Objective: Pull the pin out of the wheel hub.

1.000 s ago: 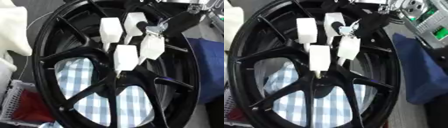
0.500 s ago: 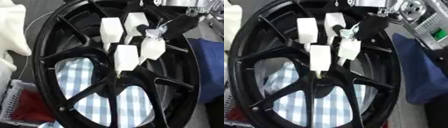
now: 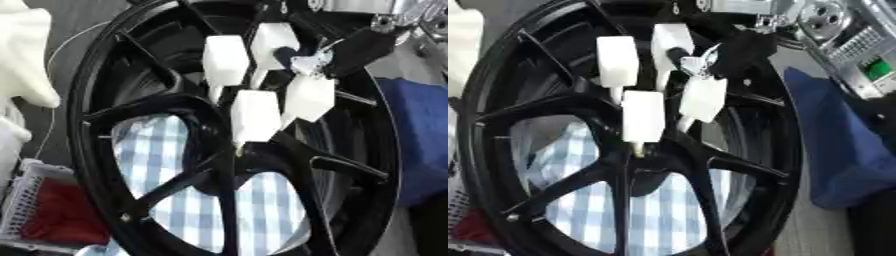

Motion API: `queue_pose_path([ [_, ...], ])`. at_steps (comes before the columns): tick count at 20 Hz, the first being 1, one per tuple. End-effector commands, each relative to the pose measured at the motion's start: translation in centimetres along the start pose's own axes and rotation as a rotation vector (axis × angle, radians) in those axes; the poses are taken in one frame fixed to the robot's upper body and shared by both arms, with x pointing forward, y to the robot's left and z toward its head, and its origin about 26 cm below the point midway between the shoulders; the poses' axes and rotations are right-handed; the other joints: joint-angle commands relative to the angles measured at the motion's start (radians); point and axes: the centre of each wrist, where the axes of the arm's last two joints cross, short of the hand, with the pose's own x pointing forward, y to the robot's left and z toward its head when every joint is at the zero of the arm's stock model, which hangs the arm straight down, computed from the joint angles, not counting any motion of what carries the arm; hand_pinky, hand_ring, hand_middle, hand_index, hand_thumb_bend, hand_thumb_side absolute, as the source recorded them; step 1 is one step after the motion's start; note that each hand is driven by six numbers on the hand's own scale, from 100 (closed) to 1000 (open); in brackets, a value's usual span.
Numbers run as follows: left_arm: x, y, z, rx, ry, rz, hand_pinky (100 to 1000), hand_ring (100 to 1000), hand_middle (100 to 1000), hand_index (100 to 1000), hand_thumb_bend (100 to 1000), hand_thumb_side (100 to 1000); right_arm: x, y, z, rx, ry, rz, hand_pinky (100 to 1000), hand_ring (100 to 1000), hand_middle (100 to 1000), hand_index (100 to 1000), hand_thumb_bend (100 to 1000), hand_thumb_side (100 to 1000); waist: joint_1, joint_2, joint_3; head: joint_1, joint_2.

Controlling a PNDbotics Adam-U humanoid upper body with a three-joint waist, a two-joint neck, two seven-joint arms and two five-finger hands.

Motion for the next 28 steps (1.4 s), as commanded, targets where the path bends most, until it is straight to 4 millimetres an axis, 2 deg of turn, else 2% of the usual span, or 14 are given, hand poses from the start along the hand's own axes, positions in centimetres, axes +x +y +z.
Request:
queue_pose_path([
  [1,0.8,0.3,-0.1,0.006,-0.033,-0.015,672,652,652,752,148,862,-0.3,-0.1,0.3,0.030,0.019,0.021,904,881,639,853,100,575,0.009,-0.021,0.000,-0.003,-0.009],
  [5,0.8,0.3,-0.1,0.008,-0.031,-0.012,672,652,650,752,149,862,-0.3,-0.1,0.2,0.043,0.004,0.017,886,857,572,798,100,566,0.008,-0.021,0.000,-0.002,-0.008],
  [8,0.8,0.3,-0.1,0.009,-0.032,-0.011,672,651,649,752,148,861,-0.3,0.0,0.2,0.039,0.005,0.014,855,812,513,748,100,514,0.008,-0.021,0.000,-0.002,-0.007],
  [12,0.8,0.3,-0.1,0.010,-0.031,-0.010,672,651,647,751,149,862,-0.4,0.2,0.1,0.018,0.018,-0.001,794,667,427,618,100,341,0.009,-0.022,0.001,-0.002,-0.005],
  [13,0.7,0.3,-0.1,0.010,-0.030,-0.009,672,651,647,751,149,862,-0.4,0.2,0.1,0.012,0.023,-0.007,794,667,427,618,100,341,0.009,-0.022,0.000,-0.002,-0.004],
  [14,0.7,0.3,0.0,0.011,-0.028,-0.009,672,651,647,751,149,862,-0.4,0.3,0.1,0.004,0.026,-0.017,754,606,396,577,100,235,0.010,-0.023,-0.001,-0.002,-0.003],
  [16,0.7,0.3,0.0,0.013,-0.027,-0.009,672,651,646,751,149,861,-0.4,0.3,0.2,-0.009,0.030,-0.041,730,582,394,571,100,172,0.011,-0.024,-0.002,-0.002,-0.002],
  [20,0.7,0.3,0.0,0.014,-0.025,-0.006,671,650,646,751,149,860,0.0,0.1,0.3,-0.028,0.020,-0.090,677,537,373,545,100,155,0.014,-0.028,-0.006,-0.004,0.001],
  [28,0.6,0.3,0.1,0.015,-0.021,-0.004,671,648,643,747,149,856,0.6,-1.0,1.3,-0.078,0.012,-0.149,664,517,344,518,100,157,0.021,-0.043,-0.015,-0.006,0.006],
])
